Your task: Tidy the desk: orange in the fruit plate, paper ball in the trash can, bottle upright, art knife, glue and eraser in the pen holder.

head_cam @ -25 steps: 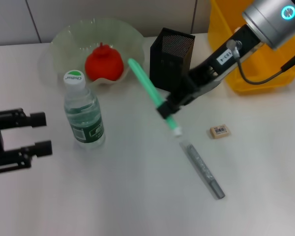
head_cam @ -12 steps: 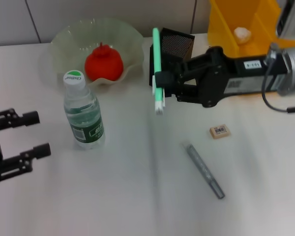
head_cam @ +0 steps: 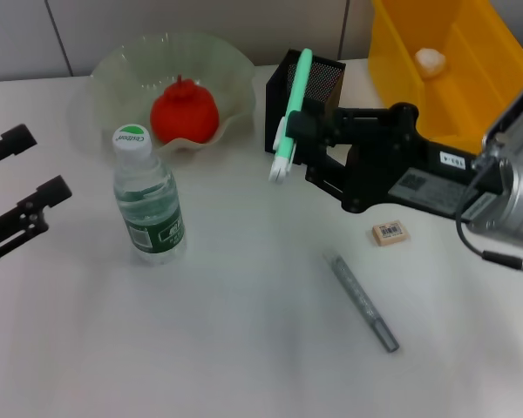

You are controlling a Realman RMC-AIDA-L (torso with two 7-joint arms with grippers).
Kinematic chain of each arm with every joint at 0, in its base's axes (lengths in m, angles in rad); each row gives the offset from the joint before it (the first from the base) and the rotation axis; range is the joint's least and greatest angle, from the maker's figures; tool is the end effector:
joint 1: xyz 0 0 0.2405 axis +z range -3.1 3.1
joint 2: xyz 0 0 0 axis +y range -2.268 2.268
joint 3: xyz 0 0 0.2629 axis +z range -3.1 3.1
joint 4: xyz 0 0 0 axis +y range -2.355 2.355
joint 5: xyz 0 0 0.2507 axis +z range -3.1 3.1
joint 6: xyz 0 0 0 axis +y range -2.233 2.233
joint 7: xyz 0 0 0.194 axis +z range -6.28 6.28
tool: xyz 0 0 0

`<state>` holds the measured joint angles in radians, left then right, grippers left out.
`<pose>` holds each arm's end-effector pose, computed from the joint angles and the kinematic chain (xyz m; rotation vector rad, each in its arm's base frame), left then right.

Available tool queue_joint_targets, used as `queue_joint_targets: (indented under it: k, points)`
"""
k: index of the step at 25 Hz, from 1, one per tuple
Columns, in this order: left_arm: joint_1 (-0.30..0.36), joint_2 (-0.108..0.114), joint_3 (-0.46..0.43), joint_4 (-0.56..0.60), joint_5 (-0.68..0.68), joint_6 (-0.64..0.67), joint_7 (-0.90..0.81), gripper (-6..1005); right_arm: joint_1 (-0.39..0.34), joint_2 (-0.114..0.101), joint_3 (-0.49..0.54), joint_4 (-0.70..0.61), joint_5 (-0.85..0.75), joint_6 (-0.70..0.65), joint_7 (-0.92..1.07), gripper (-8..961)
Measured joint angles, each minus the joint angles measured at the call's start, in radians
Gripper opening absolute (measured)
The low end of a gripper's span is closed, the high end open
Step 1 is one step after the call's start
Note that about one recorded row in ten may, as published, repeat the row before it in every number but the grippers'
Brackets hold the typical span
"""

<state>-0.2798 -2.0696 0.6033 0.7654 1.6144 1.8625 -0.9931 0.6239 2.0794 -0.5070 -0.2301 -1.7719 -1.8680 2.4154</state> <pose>-0.2833 0.3167 0.0458 -2.3804 -0.0740 -1.0456 0.1990 0.3439 -0.0544 1.5449 -1.7217 -1.1784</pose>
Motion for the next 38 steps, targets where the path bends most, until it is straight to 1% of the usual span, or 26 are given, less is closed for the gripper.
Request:
queue_joint_targets:
  k: [1,3,6,10,11,12,13,16,17,21,22,23,24,25,27,28,32,33,34,36,38]
  points:
    - [-0.008,0.0,0.0,-0.041,-0.011,-0.011,0.041,488,-0.002,0.0,0.002,0.02,0.006,0.001,-0.014,250]
    - [-0.019,-0.002,0.003,-0.083,-0.018,-0.016,0.093,487,-0.006,0.001,0.006,0.062,0.015,0.006,-0.041,251]
    - [-0.036,-0.004,0.013,-0.124,-0.02,-0.01,0.143,485,-0.004,0.002,0.007,0.072,0.017,0.01,-0.044,252]
    - [-0.04,-0.004,0.017,-0.136,-0.02,-0.007,0.157,483,0.012,0.004,0.01,0.084,0.033,0.018,-0.045,254]
    - [-0.047,-0.005,0.029,-0.164,-0.024,0.003,0.202,482,0.016,0.004,0.01,0.086,0.04,0.025,-0.045,255]
    - [-0.047,-0.005,0.029,-0.164,-0.024,0.003,0.202,482,0.02,0.004,0.01,0.087,0.044,0.033,-0.045,255]
    - [-0.053,-0.008,0.066,-0.24,-0.061,0.016,0.306,481,0.029,0.005,0.01,0.089,0.047,0.05,-0.042,256]
    - [-0.055,-0.008,0.087,-0.264,-0.082,0.017,0.333,480,0.043,0.005,0.012,0.091,0.047,0.065,-0.04,257]
    - [-0.057,-0.008,0.122,-0.29,-0.117,0.018,0.377,479,0.051,0.006,0.012,0.094,0.047,0.075,-0.04,258]
    - [-0.057,-0.008,0.122,-0.29,-0.117,0.018,0.377,477,0.08,0.007,0.009,0.113,0.048,0.113,-0.043,260]
    - [-0.08,-0.008,0.174,-0.351,-0.196,0.009,0.452,477,0.089,0.007,0.006,0.12,0.048,0.119,-0.045,260]
    - [-0.104,-0.008,0.182,-0.385,-0.208,-0.003,0.493,476,0.096,0.007,0.003,0.125,0.048,0.124,-0.045,261]
    - [-0.104,-0.008,0.182,-0.385,-0.208,-0.003,0.493,475,0.106,0.008,0.0,0.132,0.047,0.13,-0.046,261]
    - [-0.121,-0.009,0.182,-0.408,-0.213,-0.013,0.525,475,0.112,0.008,-0.001,0.14,0.046,0.136,-0.046,262]
    - [-0.121,-0.009,0.182,-0.408,-0.213,-0.013,0.525,474,0.126,0.01,-0.001,0.157,0.045,0.144,-0.048,263]
    - [-0.142,-0.009,0.186,-0.428,-0.22,-0.021,0.553,473,0.142,0.011,-0.001,0.178,0.043,0.151,-0.054,263]
    - [-0.156,-0.009,0.189,-0.446,-0.221,-0.022,0.581,471,0.152,0.011,-0.001,0.195,0.043,0.171,-0.058,265]
    - [-0.17,-0.01,0.19,-0.469,-0.222,-0.021,0.611,471,0.153,0.011,0.0,0.197,0.044,0.175,-0.059,265]
    - [-0.17,-0.01,0.19,-0.469,-0.222,-0.021,0.611,470,0.154,0.011,0.001,0.198,0.045,0.178,-0.059,266]
    - [-0.195,-0.01,0.191,-0.526,-0.219,-0.014,0.678,469,0.158,0.011,0.005,0.201,0.046,0.18,-0.062,267]
    - [-0.195,-0.01,0.191,-0.526,-0.219,-0.014,0.678,468,0.162,0.012,0.008,0.205,0.046,0.189,-0.063,268]
